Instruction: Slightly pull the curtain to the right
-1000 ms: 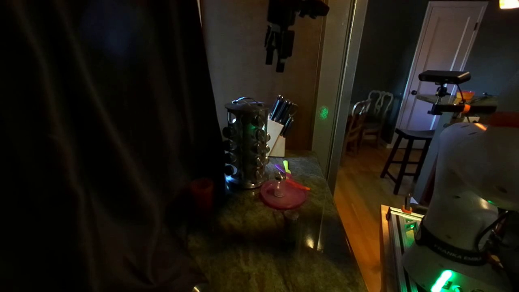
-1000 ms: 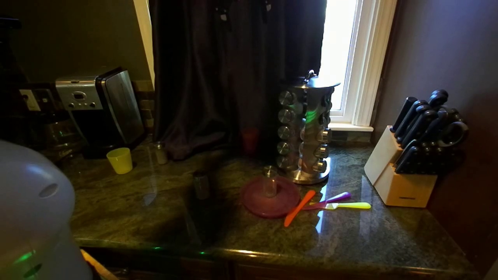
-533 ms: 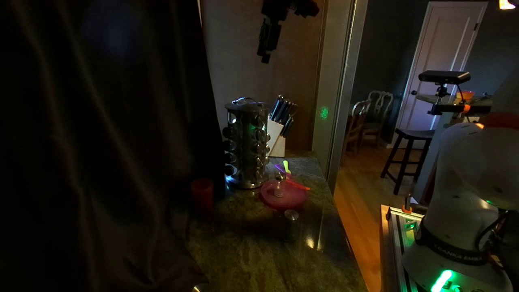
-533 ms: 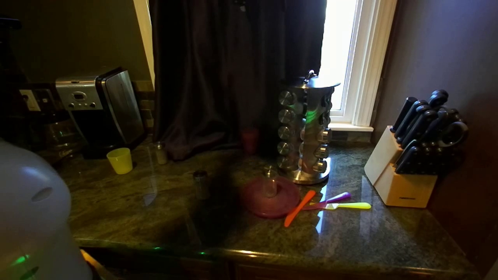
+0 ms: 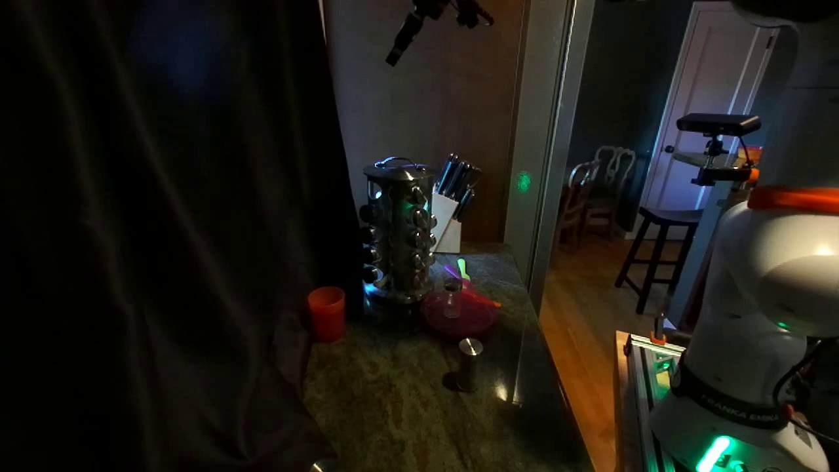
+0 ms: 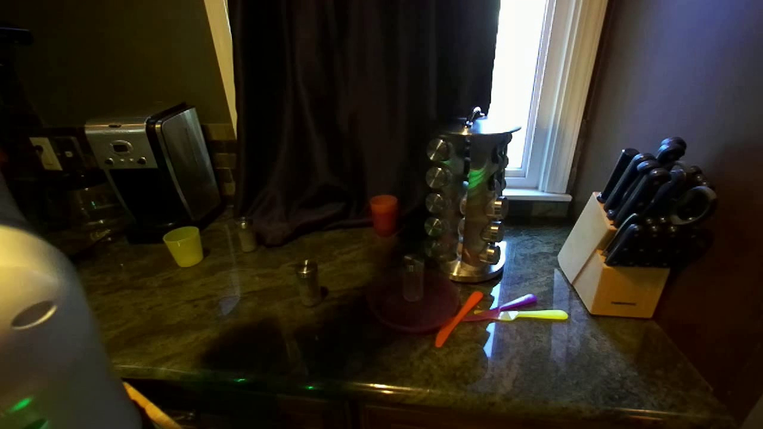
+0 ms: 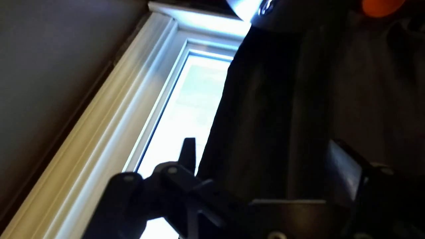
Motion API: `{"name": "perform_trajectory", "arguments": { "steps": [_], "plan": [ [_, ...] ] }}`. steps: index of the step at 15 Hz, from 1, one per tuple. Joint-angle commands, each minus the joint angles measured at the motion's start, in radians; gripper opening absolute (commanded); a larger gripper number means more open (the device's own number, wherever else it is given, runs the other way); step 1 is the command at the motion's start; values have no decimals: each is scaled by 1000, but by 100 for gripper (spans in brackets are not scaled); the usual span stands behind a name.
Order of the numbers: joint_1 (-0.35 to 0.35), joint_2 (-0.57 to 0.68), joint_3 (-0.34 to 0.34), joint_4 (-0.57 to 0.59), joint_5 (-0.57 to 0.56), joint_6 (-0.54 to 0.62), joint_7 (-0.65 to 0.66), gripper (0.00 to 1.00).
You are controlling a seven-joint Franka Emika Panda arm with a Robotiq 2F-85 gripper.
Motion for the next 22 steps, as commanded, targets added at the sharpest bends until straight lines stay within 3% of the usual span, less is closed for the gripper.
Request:
{"name": "perform_trajectory", "arguments": {
  "steps": [1, 3, 4, 10, 16, 18, 22],
  "plan": [
    [-65, 161, 35, 171, 190, 71, -26, 100],
    [-111, 238, 64, 254, 269, 84, -14, 100],
    [-56, 147, 32, 141, 194, 90, -11, 100],
    [-94, 231, 52, 237, 246, 92, -11, 100],
    [-116, 353, 77, 334, 435, 183, -21, 100],
    [-119, 386, 82, 358, 479, 211, -14, 74],
    [-144, 440, 106, 405, 587, 203, -35, 42]
  ]
}}
